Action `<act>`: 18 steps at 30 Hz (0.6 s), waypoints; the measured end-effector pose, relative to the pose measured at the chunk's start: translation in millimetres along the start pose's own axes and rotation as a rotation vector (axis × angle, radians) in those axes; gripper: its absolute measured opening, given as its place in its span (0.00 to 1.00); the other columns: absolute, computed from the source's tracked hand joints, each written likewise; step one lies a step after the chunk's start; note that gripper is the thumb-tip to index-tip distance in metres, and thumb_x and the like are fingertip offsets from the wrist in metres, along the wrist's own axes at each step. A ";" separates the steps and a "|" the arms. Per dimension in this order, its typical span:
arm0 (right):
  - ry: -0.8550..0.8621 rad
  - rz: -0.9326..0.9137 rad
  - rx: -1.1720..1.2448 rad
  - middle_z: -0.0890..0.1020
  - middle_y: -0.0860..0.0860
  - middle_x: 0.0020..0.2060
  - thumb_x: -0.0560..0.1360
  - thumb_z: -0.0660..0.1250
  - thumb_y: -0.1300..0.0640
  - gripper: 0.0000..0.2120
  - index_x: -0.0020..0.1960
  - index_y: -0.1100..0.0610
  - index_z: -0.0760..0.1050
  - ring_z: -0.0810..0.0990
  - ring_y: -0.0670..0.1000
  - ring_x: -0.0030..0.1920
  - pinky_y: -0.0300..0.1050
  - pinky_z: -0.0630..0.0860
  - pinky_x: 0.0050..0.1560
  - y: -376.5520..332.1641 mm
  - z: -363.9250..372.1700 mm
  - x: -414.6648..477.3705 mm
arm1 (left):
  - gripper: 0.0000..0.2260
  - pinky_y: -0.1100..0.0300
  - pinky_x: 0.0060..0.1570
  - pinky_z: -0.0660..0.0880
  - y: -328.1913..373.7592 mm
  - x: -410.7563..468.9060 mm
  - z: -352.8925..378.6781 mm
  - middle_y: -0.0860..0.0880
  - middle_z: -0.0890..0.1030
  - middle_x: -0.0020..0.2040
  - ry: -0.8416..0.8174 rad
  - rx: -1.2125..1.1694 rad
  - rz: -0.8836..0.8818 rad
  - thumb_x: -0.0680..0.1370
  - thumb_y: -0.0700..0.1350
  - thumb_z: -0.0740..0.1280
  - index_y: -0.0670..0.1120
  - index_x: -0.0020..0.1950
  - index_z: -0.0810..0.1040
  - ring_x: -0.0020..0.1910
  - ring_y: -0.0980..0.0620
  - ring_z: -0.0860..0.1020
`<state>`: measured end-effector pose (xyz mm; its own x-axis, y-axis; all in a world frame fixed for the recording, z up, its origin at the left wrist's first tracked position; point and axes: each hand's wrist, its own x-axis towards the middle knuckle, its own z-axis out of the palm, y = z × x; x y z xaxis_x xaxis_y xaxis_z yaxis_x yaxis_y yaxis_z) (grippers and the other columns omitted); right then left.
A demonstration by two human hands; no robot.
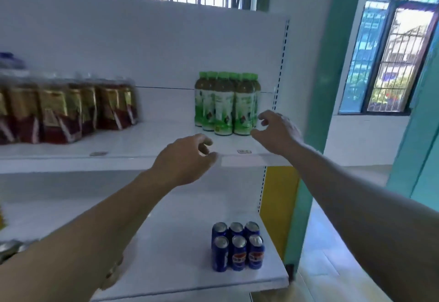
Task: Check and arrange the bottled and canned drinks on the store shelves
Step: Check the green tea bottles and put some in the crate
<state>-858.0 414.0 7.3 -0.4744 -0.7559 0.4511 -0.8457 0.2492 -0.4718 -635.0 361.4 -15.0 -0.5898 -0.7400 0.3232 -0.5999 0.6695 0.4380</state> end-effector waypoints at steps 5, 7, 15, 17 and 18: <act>0.008 0.025 0.102 0.77 0.53 0.67 0.77 0.69 0.50 0.26 0.74 0.54 0.70 0.76 0.55 0.63 0.43 0.68 0.51 -7.8 32.6 77.6 | 0.19 0.55 0.54 0.76 -29.0 78.5 -3.1 0.57 0.79 0.57 0.004 -0.025 -0.043 0.79 0.58 0.66 0.53 0.68 0.73 0.54 0.52 0.78; 0.054 0.005 0.147 0.77 0.52 0.67 0.77 0.69 0.50 0.27 0.74 0.53 0.70 0.77 0.54 0.60 0.43 0.69 0.52 -8.1 42.1 106.8 | 0.19 0.56 0.54 0.75 -34.5 116.2 1.7 0.56 0.79 0.57 0.002 -0.056 -0.062 0.79 0.57 0.66 0.53 0.67 0.74 0.54 0.52 0.78; 0.172 -0.150 0.102 0.74 0.52 0.71 0.77 0.68 0.41 0.34 0.78 0.52 0.64 0.75 0.54 0.66 0.49 0.72 0.61 -31.8 61.6 201.2 | 0.08 0.58 0.55 0.75 -37.8 221.6 33.1 0.59 0.77 0.47 -0.061 -0.344 -0.068 0.78 0.47 0.70 0.58 0.52 0.74 0.51 0.55 0.78; 0.147 -0.133 0.106 0.74 0.52 0.71 0.76 0.69 0.38 0.37 0.79 0.51 0.61 0.75 0.56 0.67 0.51 0.73 0.64 -37.3 66.6 214.5 | 0.09 0.62 0.50 0.74 -38.2 235.0 36.2 0.62 0.76 0.45 -0.060 -0.402 -0.043 0.78 0.46 0.71 0.58 0.55 0.75 0.48 0.60 0.77; 0.134 -0.126 0.105 0.75 0.52 0.70 0.75 0.69 0.37 0.38 0.79 0.51 0.62 0.75 0.56 0.67 0.51 0.74 0.62 -39.4 69.4 219.8 | 0.10 0.62 0.50 0.73 -40.7 241.7 37.1 0.64 0.75 0.45 -0.061 -0.421 -0.039 0.78 0.47 0.71 0.57 0.56 0.75 0.47 0.60 0.77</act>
<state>-912.0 196.1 72.5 -0.4002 -0.6885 0.6048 -0.8738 0.0877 -0.4783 -773.2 157.7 14.2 -0.6095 -0.7504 0.2556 -0.3568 0.5475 0.7569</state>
